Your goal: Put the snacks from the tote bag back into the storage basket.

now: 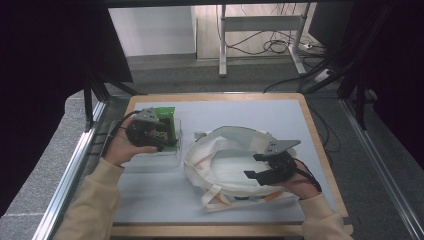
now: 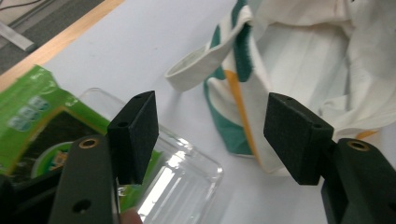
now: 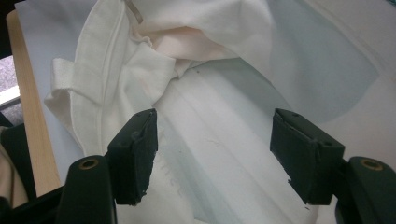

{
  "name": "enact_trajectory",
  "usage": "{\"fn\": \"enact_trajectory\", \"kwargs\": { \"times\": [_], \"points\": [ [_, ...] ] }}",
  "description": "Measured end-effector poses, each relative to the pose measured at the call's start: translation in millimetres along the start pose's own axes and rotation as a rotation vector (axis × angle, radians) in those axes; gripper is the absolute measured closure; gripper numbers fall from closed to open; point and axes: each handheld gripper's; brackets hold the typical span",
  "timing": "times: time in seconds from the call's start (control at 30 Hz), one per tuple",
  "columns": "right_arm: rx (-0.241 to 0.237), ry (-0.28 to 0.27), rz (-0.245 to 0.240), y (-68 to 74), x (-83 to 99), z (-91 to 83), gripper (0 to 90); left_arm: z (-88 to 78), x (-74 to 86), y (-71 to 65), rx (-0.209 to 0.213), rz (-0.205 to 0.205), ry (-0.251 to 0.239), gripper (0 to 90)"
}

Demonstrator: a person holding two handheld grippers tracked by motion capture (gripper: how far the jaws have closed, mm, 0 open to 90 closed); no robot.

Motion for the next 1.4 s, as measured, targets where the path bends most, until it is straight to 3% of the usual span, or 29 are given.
{"fn": "enact_trajectory", "kwargs": {
  "times": [0.47,0.8,1.2,1.4],
  "points": [
    [0.006,0.000,0.000,0.0,-1.7,-0.5,31.1,5.7,29.9,-25.3,0.014,-0.046,-0.009,34.9],
    [0.009,0.007,0.005,0.9,-2.3,1.3,30.8,12.4,46.5,-35.9,0.027,-0.045,0.014,34.4],
    [0.030,-0.007,0.012,-0.6,0.8,-0.8,30.6,11.6,51.1,-32.8,0.035,-0.065,-0.005,33.8],
    [0.044,-0.046,0.033,-5.2,2.4,-9.3,30.6,13.0,51.1,-32.1,0.033,-0.074,-0.005,31.9]
  ]
}}
Point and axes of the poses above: each handheld gripper's, and its own axes: z roughly forward along the jaws, x roughly out of its underside, y roughly to its left, and after that the axes turned 12 degrees about -z, right-handed
